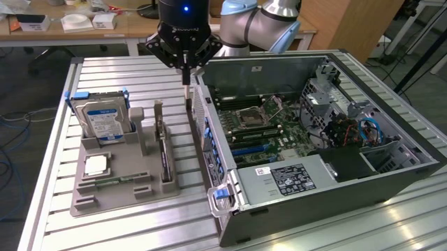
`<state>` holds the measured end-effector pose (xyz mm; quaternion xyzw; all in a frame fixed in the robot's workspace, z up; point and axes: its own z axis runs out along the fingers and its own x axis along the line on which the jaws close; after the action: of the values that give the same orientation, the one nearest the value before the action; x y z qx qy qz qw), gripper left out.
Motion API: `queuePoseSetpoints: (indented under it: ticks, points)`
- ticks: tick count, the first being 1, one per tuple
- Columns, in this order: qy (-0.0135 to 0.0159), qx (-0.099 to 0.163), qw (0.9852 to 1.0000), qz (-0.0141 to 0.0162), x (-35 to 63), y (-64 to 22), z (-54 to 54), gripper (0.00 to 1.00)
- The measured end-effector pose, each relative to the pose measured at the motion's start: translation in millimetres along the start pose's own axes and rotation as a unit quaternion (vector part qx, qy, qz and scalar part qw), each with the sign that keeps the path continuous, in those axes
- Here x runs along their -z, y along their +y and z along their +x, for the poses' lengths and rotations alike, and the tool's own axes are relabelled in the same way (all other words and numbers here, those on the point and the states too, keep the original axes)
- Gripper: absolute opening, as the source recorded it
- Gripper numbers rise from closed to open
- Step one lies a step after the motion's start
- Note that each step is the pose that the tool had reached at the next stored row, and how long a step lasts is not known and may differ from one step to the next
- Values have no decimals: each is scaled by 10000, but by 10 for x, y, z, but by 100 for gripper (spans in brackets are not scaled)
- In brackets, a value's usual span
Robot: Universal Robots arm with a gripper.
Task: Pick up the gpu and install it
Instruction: 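Reach for the gpu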
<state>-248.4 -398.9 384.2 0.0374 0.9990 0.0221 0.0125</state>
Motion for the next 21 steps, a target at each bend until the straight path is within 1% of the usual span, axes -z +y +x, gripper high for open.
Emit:
queuePoseSetpoints:
  ticks: [21]
  points:
    - [0,0,10000,0,-1,-12,152,10]
